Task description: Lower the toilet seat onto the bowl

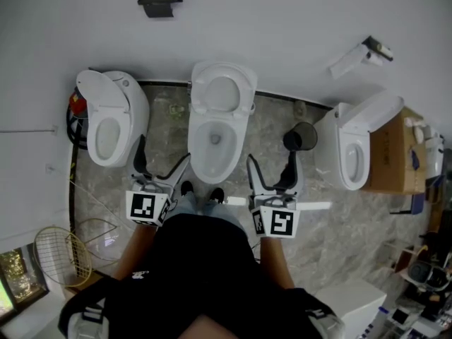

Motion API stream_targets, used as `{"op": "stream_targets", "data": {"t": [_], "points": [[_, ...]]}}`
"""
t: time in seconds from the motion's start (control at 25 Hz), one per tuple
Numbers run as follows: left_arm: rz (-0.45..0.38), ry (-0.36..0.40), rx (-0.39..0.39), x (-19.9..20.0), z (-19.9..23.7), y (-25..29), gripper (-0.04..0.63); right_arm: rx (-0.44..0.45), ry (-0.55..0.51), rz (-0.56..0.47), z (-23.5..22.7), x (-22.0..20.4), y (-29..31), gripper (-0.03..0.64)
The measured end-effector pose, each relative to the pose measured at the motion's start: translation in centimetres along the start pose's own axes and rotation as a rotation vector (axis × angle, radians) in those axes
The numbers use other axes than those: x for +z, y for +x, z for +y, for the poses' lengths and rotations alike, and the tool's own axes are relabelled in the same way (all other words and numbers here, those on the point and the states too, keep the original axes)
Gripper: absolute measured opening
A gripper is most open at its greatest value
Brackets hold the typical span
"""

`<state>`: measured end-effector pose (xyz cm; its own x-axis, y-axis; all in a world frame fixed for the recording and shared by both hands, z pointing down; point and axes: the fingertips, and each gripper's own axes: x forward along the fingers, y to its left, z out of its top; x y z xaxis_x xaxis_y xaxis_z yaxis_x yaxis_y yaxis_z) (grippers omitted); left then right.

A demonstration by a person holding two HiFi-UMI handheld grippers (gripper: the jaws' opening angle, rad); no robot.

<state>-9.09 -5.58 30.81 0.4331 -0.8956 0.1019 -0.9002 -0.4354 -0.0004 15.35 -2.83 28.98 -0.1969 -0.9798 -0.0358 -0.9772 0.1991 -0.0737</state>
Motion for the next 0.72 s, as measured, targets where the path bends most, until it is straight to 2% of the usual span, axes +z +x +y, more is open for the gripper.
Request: {"op": "stream_targets", "data": {"t": [0.24,0.44,0.56,0.72], "points": [[0.054,0.016,-0.074,-2.3,1.5,2.8,0.503,-0.009,-0.038,0.059,0.6,-2.3,2.3,0.428],[0.097,0.024,-0.142,-4.4,2.2,6.1,0.503,0.010,-0.071,0.175,1.3,-5.4,4.7,0.427],[0.113,0.046,-0.184,-5.5,2.1,8.4,0.502,0.015,-0.105,0.161,0.6,-6.8,6.6,0.427],[0.147,0.065,-0.212,-8.1,2.8,11.1,0.502,0.026,-0.138,0.197,-0.4,-9.3,9.4,0.426]]}}
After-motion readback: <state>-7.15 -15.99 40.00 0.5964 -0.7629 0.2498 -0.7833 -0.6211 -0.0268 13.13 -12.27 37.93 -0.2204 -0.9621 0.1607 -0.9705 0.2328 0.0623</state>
